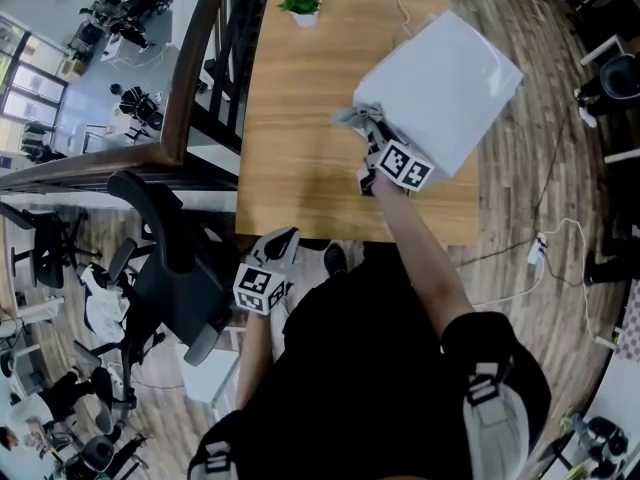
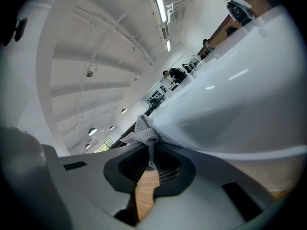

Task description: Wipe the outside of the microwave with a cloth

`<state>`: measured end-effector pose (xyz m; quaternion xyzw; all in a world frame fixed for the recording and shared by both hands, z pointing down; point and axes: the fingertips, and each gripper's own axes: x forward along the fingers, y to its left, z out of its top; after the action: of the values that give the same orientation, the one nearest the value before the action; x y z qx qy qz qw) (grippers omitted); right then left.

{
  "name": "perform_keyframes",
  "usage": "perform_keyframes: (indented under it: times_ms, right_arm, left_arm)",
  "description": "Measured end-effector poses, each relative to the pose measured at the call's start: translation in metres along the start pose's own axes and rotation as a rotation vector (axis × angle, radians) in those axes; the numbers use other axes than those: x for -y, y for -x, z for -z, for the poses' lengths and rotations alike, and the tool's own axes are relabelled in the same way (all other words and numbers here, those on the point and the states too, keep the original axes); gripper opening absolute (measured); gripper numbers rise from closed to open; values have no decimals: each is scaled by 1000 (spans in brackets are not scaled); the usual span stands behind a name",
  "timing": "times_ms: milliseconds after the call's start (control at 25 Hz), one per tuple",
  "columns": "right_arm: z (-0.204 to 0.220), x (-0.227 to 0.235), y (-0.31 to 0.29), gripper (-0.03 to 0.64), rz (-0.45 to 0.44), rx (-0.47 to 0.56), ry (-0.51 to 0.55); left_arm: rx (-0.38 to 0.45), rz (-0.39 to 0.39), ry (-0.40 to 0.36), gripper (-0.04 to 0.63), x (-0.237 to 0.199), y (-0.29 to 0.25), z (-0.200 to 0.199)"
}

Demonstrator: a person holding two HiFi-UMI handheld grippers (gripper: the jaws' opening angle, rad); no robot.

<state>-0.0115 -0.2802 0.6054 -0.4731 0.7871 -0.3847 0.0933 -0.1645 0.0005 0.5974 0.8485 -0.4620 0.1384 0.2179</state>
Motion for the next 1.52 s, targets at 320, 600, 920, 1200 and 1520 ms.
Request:
perform_keyframes:
  times_ms: [320,600,920,1200,1520]
  right_arm:
    - [1,-8,-19,29,-21,-18,-13]
    - [5,-12,-30,29,-28,-21,-8]
    - [10,-16,-43,29,-30,-24,-34]
    - [33,15,-45,29,36,-50,-96]
    - [52,37,-52,29,84,-89,-91]
  left_arm:
    - [-7,-4,10,2,-3,0,2]
    - [-6,-13,14,2,-8,1,4]
    - [-12,-17,20,2,-13,3,2]
    - [-15,-28,25,2,-20,5,5]
    - [-32,-33,27,2,-22,8,6]
